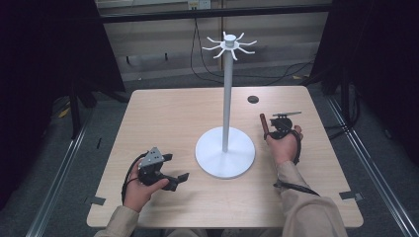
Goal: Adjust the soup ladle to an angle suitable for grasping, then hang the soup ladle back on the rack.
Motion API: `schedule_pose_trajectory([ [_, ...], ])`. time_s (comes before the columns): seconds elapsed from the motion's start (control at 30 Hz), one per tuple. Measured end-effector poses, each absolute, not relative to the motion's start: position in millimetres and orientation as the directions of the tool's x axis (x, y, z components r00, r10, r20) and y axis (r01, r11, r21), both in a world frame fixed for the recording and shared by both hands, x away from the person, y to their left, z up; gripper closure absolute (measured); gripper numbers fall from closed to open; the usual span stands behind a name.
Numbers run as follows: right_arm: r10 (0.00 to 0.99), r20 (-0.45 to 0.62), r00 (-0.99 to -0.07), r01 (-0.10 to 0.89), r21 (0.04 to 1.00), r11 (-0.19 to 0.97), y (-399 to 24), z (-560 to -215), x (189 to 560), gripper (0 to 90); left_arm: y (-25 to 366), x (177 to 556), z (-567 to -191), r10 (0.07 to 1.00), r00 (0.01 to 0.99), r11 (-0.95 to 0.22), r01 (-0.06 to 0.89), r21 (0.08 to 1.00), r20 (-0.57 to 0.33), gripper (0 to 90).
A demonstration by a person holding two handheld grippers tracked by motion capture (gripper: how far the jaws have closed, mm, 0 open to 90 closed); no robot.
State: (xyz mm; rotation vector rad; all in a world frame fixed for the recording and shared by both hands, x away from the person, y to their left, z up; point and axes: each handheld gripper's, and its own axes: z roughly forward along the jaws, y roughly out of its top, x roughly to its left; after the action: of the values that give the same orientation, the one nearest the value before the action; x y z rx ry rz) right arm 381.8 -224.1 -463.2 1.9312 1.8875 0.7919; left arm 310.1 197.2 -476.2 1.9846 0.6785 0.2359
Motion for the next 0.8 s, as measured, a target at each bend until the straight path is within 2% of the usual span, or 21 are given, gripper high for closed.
schedule_pose_trajectory([
  [0.1, 0.977, 0.21, -0.05, 0.76, 0.642, -0.099, -229.2, -445.9, 371.4, 74.4, 197.0, 309.4, -477.5, 0.552, 0.826, -0.363, 0.364, 0.858, -0.116, 1.5],
  [0.17, 0.973, 0.212, -0.097, 0.699, 0.711, -0.085, -235.0, -435.6, 364.4, 74.4, 197.3, 308.8, -477.1, 0.554, 0.826, -0.368, 0.36, 0.857, -0.109, 1.6],
  [0.3, 0.956, 0.251, -0.153, 0.61, 0.785, -0.109, -242.2, -417.5, 347.1, 74.4, 196.8, 308.6, -476.0, 0.559, 0.822, -0.37, 0.363, 0.855, -0.107, 1.6],
  [0.53, 0.925, 0.273, -0.264, 0.5, 0.859, -0.111, -246.7, -399.7, 322.3, 74.5, 196.2, 308.1, -476.4, 0.556, 0.825, -0.371, 0.36, 0.856, -0.106, 1.6],
  [0.8, 0.896, 0.283, -0.343, 0.418, 0.9, -0.125, -246.4, -392.7, 306.6, 74.5, 193.4, 308.2, -478.4, 0.553, 0.826, -0.377, 0.362, 0.852, -0.107, 1.6],
])
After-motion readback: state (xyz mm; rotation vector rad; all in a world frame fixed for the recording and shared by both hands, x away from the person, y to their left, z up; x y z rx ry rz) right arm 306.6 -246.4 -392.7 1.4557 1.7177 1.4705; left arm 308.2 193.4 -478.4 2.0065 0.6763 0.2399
